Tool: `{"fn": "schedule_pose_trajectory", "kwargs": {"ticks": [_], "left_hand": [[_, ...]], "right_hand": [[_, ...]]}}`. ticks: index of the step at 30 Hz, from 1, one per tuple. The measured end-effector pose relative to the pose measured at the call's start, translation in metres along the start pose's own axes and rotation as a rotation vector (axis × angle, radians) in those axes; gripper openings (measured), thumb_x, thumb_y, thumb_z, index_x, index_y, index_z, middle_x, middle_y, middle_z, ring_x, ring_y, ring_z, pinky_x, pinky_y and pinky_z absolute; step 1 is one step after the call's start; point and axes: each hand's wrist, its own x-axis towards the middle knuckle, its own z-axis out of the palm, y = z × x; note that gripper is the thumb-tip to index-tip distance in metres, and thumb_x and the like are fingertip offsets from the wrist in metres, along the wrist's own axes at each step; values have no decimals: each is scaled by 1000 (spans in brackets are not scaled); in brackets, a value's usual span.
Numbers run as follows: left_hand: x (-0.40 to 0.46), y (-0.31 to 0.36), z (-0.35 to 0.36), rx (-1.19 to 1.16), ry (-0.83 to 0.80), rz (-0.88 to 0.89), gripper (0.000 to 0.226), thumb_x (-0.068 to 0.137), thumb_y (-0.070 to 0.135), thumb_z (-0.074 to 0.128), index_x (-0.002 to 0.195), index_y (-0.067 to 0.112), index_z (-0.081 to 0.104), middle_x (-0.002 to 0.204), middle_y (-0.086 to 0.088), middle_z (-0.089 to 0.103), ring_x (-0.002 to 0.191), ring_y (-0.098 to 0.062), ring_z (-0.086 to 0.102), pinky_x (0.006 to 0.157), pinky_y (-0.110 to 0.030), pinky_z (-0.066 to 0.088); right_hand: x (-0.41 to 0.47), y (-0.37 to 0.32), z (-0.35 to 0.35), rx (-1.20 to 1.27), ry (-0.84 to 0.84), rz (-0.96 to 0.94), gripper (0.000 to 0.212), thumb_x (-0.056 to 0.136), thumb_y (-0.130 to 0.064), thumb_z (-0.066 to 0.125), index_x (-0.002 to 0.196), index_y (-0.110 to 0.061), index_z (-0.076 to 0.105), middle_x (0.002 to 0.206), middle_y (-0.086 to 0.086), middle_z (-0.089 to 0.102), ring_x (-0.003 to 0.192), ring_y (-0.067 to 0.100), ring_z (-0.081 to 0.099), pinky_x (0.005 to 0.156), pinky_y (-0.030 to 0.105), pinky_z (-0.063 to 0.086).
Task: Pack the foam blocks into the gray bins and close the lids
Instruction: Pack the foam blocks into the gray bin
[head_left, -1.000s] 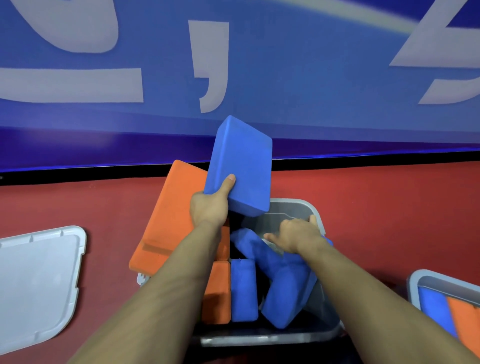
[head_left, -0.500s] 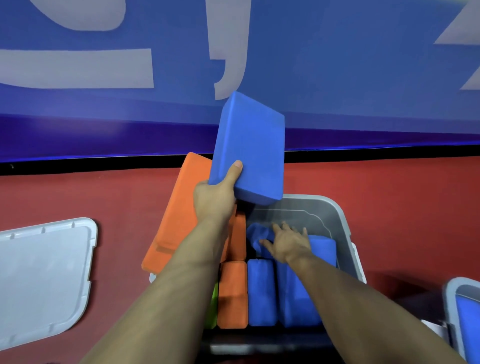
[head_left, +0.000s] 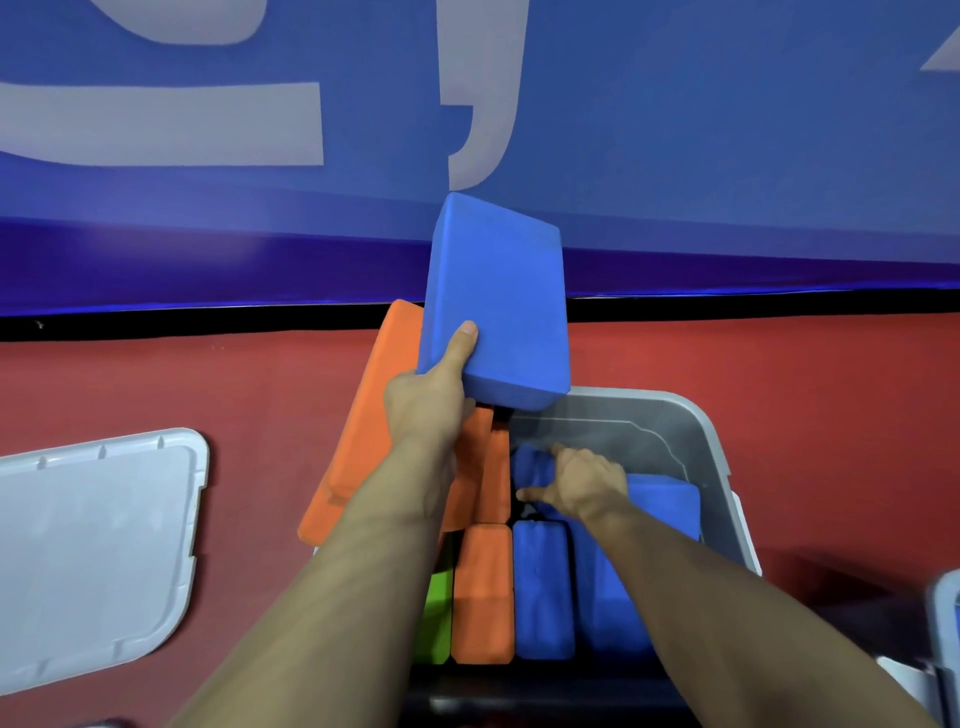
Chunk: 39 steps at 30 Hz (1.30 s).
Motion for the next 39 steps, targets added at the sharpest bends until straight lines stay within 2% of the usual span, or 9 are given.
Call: {"fn": "schedule_pose_trajectory", "kwargs": {"ticks": [8, 12, 14, 17, 20, 25, 29, 34, 39], "left_hand": [[3, -5, 0, 14, 4, 12, 67, 63, 58, 89, 105, 9, 71, 97, -2, 76, 84, -16, 73, 78, -36, 62], [3, -4, -2, 10, -12, 26, 59, 67, 54, 88, 102, 9, 73, 93, -1, 77, 80, -15, 74, 69, -30, 60], [2, -6, -3, 12, -21, 44, 53, 68, 53, 88, 96, 10, 73, 85, 1, 77, 78, -15, 73, 72, -35, 62], [0, -8, -6, 28, -30, 68, 47, 71, 51, 87, 89, 10, 73, 76, 2, 71, 70, -14, 66, 81, -42, 61], [1, -8, -10, -17, -59, 71, 44, 73, 49, 87, 88, 10, 72, 84, 0, 73, 80, -13, 71, 76, -34, 63], [1, -7, -11, -92, -75, 46, 46, 73, 49, 87, 89, 10, 71, 96, -6, 77, 95, -18, 75, 76, -29, 61], [-1, -5, -11, -93, -75, 46, 40, 75, 46, 86, 89, 12, 71, 96, -5, 77, 95, -17, 75, 75, -28, 61], [4, -6, -12, -105, -91, 46, 42, 74, 48, 87, 88, 11, 71, 95, -5, 78, 93, -16, 75, 79, -31, 62], [6, -8, -11, -105, -107, 56, 41, 74, 46, 88, 66, 19, 58, 66, 6, 66, 84, -15, 73, 81, -34, 62]], "right_hand": [[-4, -6, -5, -148, 29, 14, 101, 61, -90, 65, 138, -26, 51, 122, 0, 68, 115, 24, 64, 90, 37, 48], [0, -6, -4, -83, -70, 33, 103, 67, -80, 72, 145, -20, 43, 132, 1, 63, 122, 26, 60, 98, 41, 49], [0, -9, -8, -75, -115, 19, 95, 72, -72, 74, 145, -18, 44, 136, 3, 60, 125, 27, 57, 100, 41, 48], [0, -10, -15, -75, -93, -7, 72, 76, -63, 77, 127, -16, 57, 130, 6, 63, 119, 29, 60, 91, 38, 49], [-3, -6, -21, -54, -56, -19, 66, 78, -59, 76, 122, -14, 58, 127, 8, 63, 117, 31, 60, 88, 38, 49], [-2, -4, -16, -74, -139, -80, 70, 90, -55, 63, 153, -34, 39, 148, 6, 52, 134, 31, 50, 107, 44, 46], [1, 0, -11, -61, -243, -53, 64, 97, -56, 48, 156, -42, 28, 163, 7, 31, 146, 29, 36, 116, 47, 36], [-4, 6, -10, -23, -120, -37, 88, 74, -75, 68, 148, -38, 38, 141, 6, 52, 124, 28, 57, 102, 41, 47], [-2, 3, -9, 61, -42, -19, 79, 75, -65, 75, 141, -35, 46, 133, 1, 63, 122, 27, 59, 101, 39, 47]]}}
